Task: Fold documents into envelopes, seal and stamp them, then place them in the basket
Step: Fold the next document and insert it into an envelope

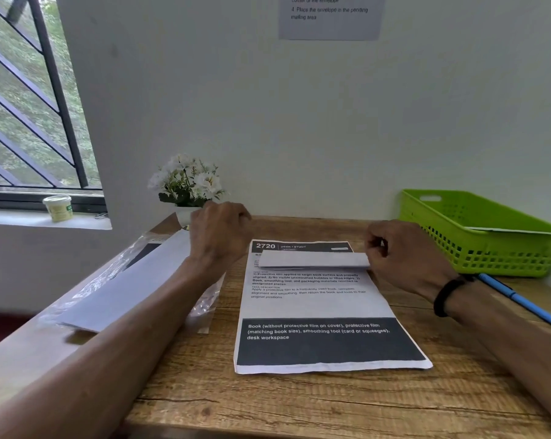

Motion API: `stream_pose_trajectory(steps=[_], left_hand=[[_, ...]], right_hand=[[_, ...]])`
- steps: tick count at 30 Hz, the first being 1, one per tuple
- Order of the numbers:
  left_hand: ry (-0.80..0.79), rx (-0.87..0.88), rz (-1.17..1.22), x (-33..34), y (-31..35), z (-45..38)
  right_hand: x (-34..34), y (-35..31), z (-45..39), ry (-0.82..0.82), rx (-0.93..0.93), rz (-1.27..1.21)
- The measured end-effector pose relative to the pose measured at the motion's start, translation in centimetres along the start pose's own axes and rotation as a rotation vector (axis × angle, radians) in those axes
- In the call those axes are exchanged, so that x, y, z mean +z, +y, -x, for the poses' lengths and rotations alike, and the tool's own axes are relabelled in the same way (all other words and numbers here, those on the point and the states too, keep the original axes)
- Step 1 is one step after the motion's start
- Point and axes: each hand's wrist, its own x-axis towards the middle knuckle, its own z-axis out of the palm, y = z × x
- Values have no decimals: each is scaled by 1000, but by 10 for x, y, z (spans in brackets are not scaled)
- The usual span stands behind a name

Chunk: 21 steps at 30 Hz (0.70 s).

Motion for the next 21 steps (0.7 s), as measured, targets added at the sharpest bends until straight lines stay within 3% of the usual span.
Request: stream_pose_trajectory(steps=[6, 9, 21], left_hand=[[-458, -459, -332, -8, -28, -6], [-547, -587, -358, -10, -39, -10], [-547, -538, -370, -18, -36, -11]], right_hand=[[-2, -4, 0, -6, 48, -95], [3, -3, 0, -47, 78, -118], [14, 1, 1, -54, 63, -130]])
